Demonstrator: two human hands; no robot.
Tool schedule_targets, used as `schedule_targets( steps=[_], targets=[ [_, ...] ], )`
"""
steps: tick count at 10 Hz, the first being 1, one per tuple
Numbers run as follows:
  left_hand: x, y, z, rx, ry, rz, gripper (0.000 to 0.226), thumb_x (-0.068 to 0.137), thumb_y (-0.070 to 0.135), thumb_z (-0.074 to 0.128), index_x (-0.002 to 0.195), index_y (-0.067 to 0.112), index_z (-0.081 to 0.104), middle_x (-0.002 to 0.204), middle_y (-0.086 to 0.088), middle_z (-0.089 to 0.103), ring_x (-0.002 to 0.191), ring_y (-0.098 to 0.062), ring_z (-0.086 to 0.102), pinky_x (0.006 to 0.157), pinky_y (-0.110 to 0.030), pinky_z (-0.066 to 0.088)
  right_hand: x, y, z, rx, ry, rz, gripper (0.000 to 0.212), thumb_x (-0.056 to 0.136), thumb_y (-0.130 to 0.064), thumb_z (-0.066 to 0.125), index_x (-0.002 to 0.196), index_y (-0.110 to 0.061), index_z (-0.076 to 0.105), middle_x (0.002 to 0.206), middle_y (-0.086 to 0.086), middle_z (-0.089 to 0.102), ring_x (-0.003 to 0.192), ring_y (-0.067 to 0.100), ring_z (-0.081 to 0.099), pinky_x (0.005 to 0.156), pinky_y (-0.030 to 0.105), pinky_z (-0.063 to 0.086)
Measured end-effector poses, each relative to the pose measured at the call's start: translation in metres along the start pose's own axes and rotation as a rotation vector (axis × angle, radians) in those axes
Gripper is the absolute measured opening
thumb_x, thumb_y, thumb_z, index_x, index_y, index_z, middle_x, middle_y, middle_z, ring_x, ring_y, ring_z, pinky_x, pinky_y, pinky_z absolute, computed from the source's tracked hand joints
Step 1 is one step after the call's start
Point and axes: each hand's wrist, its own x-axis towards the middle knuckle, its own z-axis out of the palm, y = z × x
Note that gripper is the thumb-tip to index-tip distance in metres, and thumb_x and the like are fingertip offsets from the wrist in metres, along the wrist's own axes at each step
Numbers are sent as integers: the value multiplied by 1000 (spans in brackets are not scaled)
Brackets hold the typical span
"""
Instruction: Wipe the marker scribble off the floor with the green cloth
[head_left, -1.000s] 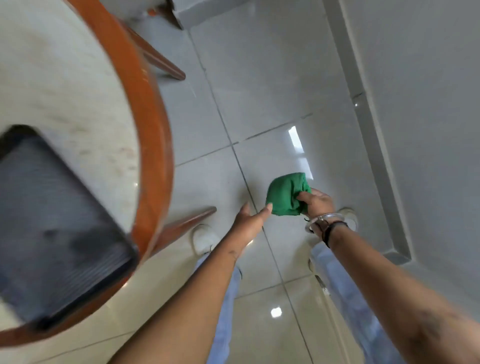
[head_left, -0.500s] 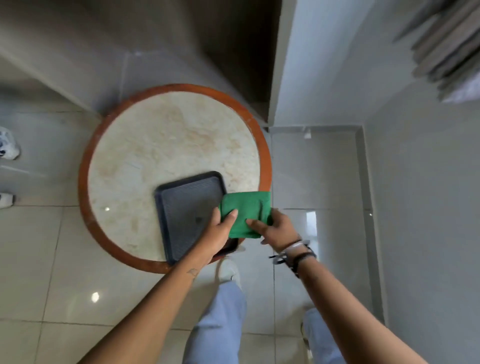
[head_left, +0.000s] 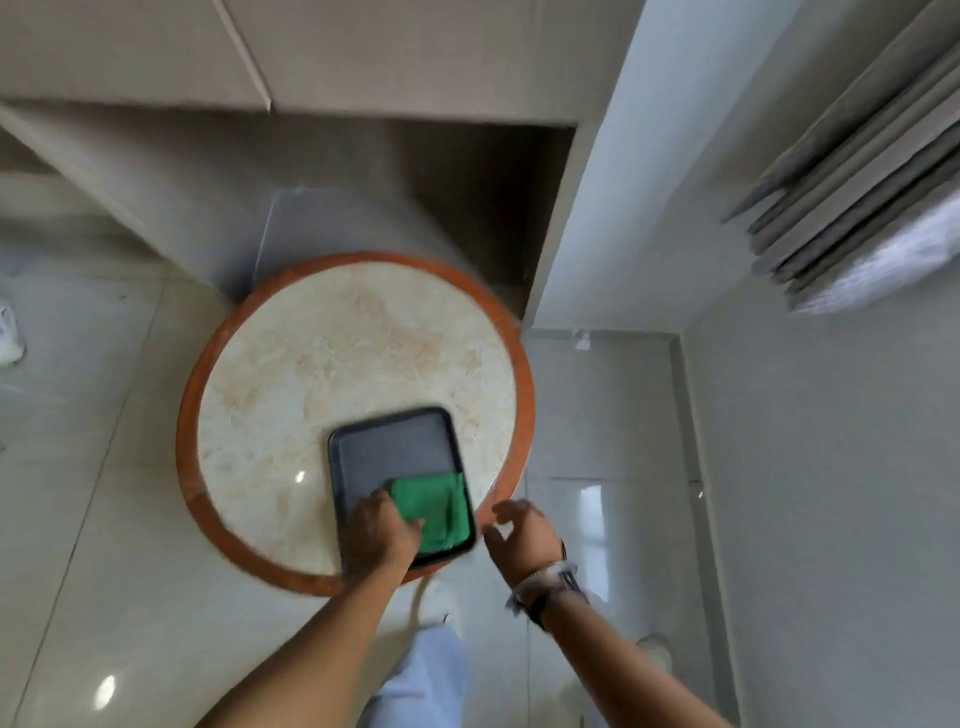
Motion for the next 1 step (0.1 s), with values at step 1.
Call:
schedule_targets(
  steps=[1],
  targets=[
    [-22,24,-36,29,167,227,44,82,44,63,111,12,65,111,-12,71,102,-31,69,83,-38,56,-31,4,-67,291,207,-133,18,79,-38,67,95,-30,67,92,-9,73,67,7,66,61,21,52]
  ],
)
